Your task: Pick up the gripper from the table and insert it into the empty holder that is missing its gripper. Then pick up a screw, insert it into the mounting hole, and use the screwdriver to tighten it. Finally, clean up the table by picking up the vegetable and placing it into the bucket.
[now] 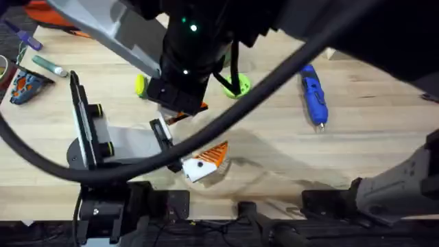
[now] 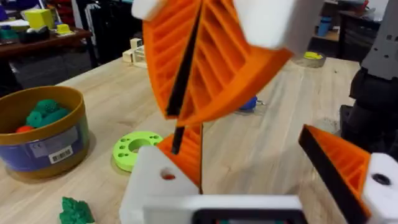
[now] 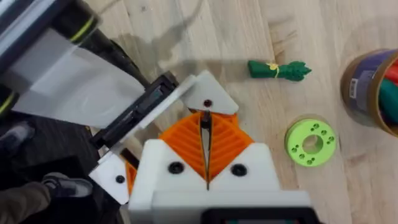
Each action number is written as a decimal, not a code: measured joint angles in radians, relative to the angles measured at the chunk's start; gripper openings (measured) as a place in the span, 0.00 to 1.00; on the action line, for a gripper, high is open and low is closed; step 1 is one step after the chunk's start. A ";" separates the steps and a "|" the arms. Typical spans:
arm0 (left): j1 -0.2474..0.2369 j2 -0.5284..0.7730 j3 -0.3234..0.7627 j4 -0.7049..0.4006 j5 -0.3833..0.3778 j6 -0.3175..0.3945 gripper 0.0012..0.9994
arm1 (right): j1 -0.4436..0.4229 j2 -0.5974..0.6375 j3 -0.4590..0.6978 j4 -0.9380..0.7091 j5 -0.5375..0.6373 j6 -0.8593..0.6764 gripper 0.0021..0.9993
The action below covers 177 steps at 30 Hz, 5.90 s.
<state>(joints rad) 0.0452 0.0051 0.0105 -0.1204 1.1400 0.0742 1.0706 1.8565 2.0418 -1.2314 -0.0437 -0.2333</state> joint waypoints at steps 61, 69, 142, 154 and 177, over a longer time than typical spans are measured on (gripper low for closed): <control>0.000 0.000 0.000 -0.001 0.000 -0.004 0.99 | -0.010 0.044 0.004 0.007 -0.004 -0.060 0.00; 0.000 0.000 0.000 -0.001 0.000 -0.004 0.99 | -0.010 0.044 0.005 0.006 -0.006 -0.060 0.00; 0.000 0.000 0.000 0.000 0.000 0.000 0.99 | -0.037 0.082 0.097 -0.070 -0.080 -0.036 0.00; 0.000 0.000 0.000 0.000 0.000 0.000 0.99 | -0.037 0.082 0.094 -0.069 -0.100 -0.036 0.00; 0.000 0.000 0.000 0.000 0.000 0.000 0.99 | -0.043 0.082 0.089 -0.059 -0.100 -0.037 0.00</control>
<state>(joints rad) 0.0452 0.0055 0.0105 -0.1207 1.1400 0.0742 1.0279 1.9380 2.1304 -1.2903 -0.1436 -0.2699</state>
